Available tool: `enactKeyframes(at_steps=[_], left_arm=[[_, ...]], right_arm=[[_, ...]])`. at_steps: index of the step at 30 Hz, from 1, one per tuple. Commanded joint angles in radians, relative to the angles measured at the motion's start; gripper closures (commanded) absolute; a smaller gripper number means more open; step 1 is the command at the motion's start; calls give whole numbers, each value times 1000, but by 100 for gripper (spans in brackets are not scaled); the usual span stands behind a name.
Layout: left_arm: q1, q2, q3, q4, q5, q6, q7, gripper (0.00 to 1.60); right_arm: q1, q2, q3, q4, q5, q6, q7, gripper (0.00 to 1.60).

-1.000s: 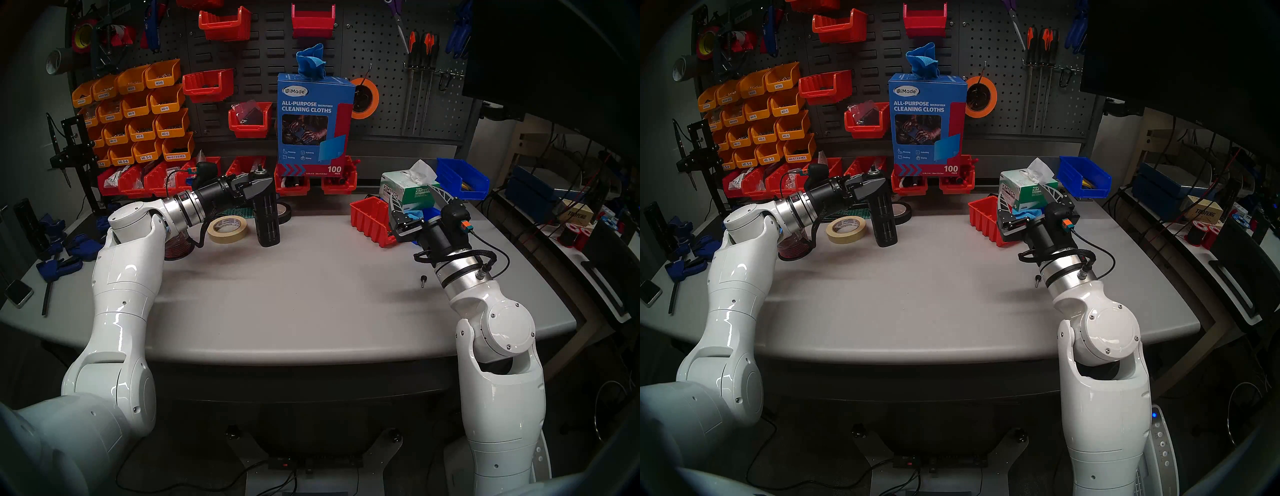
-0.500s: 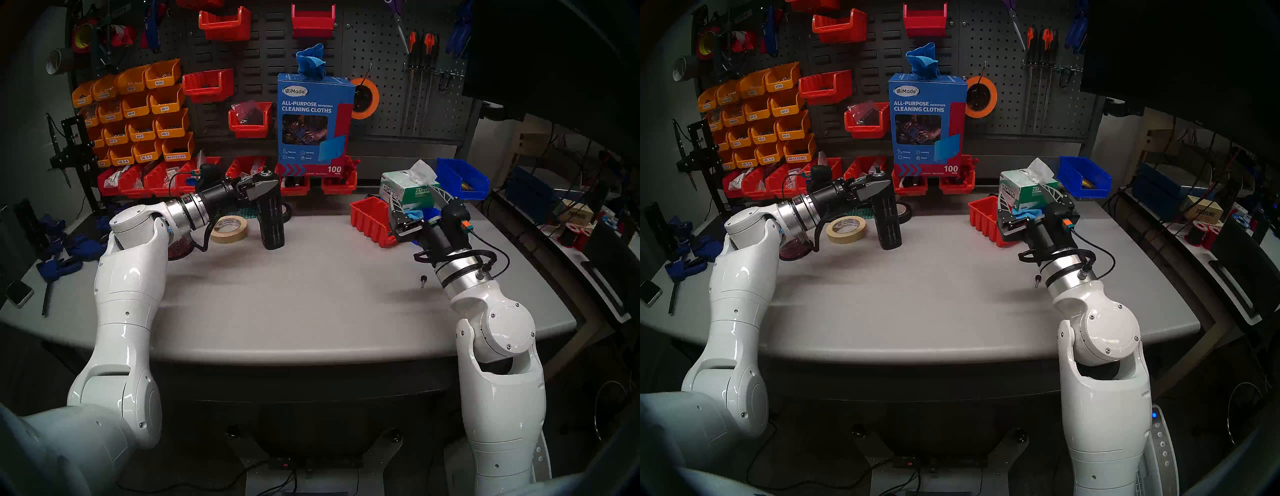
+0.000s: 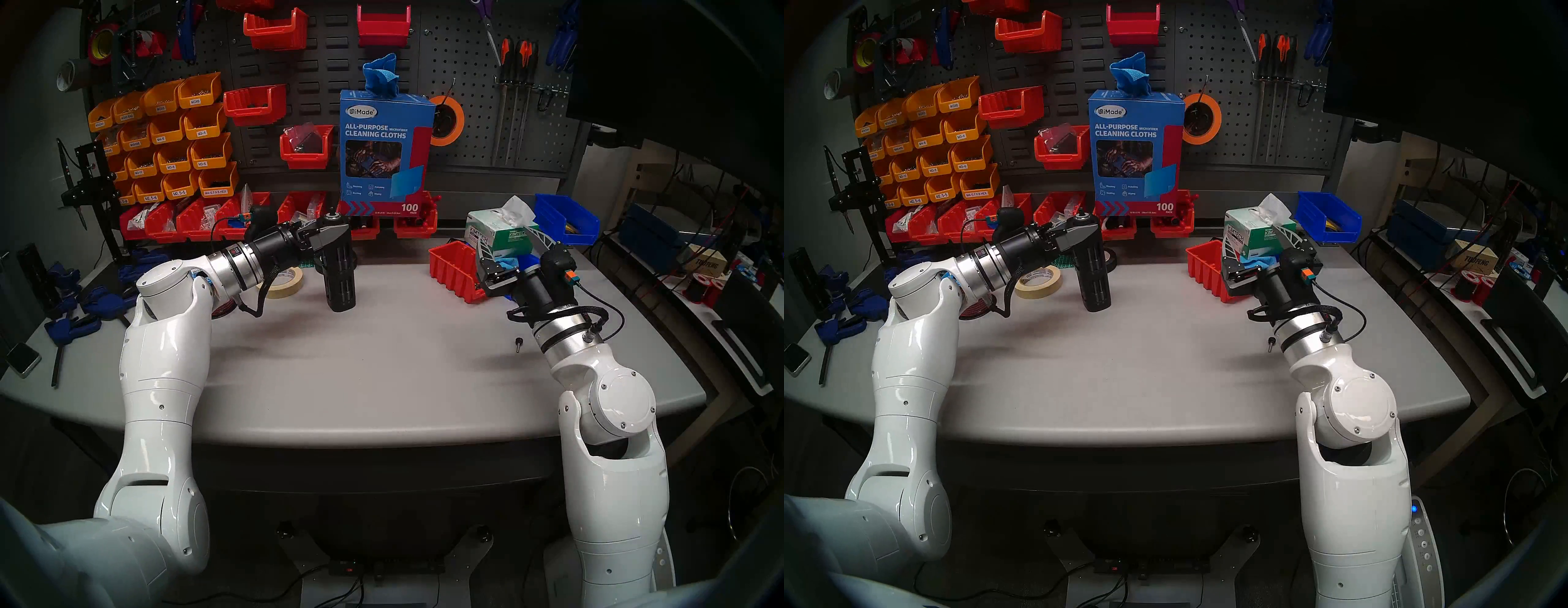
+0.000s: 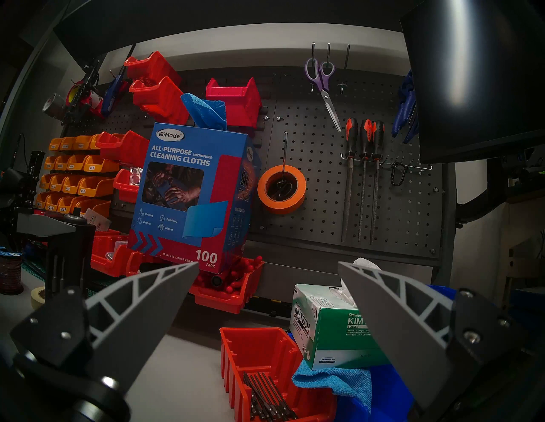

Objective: Pick a screwdriver bit and insert it into the screwdriver

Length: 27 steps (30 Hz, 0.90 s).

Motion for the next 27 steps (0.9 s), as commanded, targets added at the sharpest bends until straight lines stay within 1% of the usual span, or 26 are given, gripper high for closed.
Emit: enactKeyframes(at_steps=[1, 6, 10, 18, 19, 27], left_arm=[[20, -17, -1, -95, -32, 33, -28, 160], [42, -24, -5, -131, -34, 60, -31, 160], [56, -24, -3, -158, -26, 64, -35, 160], [86, -14, 12, -195, 15, 27, -32, 160], [90, -16, 12, -199, 16, 26, -32, 160], [119, -18, 21, -233, 45, -5, -24, 160]], right_arm=[[13, 3, 3, -33, -2, -6, -1, 0], [12, 4, 2, -33, -1, -6, -2, 0], [12, 6, 2, -33, -1, -6, -3, 0], [12, 8, 1, -33, 0, -6, -5, 0], [10, 15, -1, -34, -8, -7, -2, 0], [-29, 10, -26, -66, -15, -9, -5, 0]])
